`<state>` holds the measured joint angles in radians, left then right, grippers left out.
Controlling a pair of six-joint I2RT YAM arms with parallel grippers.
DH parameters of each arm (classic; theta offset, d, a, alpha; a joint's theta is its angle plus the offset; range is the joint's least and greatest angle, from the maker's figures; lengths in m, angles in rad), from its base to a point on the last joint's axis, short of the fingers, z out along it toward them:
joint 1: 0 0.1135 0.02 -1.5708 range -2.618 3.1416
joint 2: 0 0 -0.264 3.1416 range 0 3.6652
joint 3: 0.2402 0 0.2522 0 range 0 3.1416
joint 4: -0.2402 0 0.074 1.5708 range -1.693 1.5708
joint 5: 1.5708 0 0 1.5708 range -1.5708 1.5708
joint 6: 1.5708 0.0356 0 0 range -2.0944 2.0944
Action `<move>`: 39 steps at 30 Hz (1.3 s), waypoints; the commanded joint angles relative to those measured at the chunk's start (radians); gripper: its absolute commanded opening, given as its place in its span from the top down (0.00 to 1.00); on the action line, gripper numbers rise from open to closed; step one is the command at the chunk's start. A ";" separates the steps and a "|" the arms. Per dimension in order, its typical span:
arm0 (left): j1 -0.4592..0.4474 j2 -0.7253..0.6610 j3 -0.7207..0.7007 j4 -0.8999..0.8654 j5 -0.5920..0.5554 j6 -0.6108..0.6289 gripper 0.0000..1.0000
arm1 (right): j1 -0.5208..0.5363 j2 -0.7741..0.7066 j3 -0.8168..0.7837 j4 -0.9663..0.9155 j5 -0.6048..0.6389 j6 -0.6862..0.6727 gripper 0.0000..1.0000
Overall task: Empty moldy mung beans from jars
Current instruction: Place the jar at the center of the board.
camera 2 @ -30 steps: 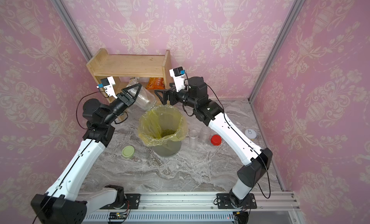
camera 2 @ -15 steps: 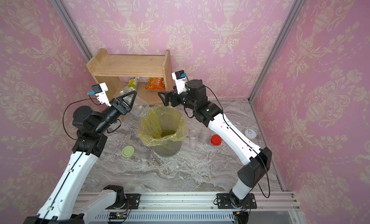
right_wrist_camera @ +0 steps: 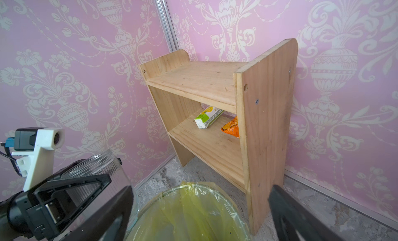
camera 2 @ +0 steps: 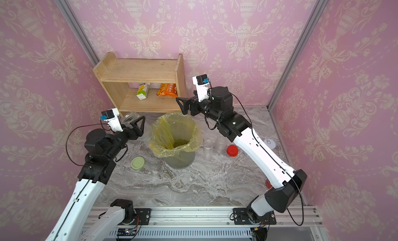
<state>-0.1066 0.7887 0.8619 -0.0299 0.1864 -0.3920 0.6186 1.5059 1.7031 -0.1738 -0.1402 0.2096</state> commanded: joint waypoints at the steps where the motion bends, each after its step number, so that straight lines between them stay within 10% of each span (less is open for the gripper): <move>1: 0.010 -0.056 -0.035 0.011 -0.128 0.111 0.42 | -0.008 -0.018 -0.019 -0.013 0.009 -0.022 0.00; 21: 0.007 -0.119 -0.401 0.299 -0.329 0.119 0.42 | -0.049 0.015 -0.015 -0.061 -0.051 -0.022 0.00; 39: 0.007 0.435 -0.568 0.967 -0.346 0.249 0.40 | -0.069 0.055 -0.097 0.012 -0.050 -0.051 0.00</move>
<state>-0.1009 1.1835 0.2810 0.7158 -0.1230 -0.2047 0.5556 1.5505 1.6207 -0.2050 -0.1852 0.1925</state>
